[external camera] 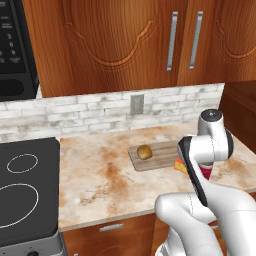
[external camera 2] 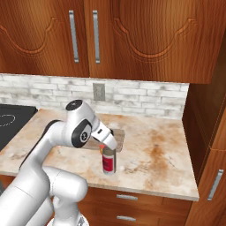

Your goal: Retrieve the reheated potato from the microwave, then place the potato, cheese, and condiment on the cutting board.

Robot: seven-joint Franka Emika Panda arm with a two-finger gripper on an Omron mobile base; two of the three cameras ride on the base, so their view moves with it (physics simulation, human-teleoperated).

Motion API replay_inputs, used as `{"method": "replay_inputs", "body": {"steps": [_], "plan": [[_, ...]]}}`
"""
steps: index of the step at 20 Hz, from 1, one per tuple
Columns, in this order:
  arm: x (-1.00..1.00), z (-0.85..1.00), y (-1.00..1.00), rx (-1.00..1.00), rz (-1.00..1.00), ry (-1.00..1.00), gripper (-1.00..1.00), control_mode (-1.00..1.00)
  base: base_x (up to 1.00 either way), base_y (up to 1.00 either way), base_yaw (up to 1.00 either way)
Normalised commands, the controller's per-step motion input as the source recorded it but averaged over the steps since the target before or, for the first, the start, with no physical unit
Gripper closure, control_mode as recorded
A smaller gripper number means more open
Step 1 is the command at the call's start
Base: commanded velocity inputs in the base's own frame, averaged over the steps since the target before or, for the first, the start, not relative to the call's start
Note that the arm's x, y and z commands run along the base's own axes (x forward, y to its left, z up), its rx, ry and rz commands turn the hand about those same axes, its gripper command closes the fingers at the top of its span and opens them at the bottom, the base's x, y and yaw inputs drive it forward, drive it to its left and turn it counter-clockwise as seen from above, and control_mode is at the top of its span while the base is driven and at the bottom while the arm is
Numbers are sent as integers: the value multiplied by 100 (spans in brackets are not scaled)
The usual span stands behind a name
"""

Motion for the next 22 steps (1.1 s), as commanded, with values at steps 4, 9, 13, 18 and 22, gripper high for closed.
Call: {"method": "replay_inputs", "body": {"steps": [4, 9, 13, 18, 22], "plan": [[11, -10, -6, -1, 0, 0, -100, -100, 0, 0, 0], [10, -13, -4, -1, 0, 0, -100, -100, 0, 0, 0], [0, -6, 0, -1, 0, 0, -100, -100, 0, 0, 0], [-2, 0, 0, -6, 0, -12, -100, -100, 0, 0, 0], [-3, 0, 1, -10, -1, -17, -100, -100, 0, 0, 0]]}}
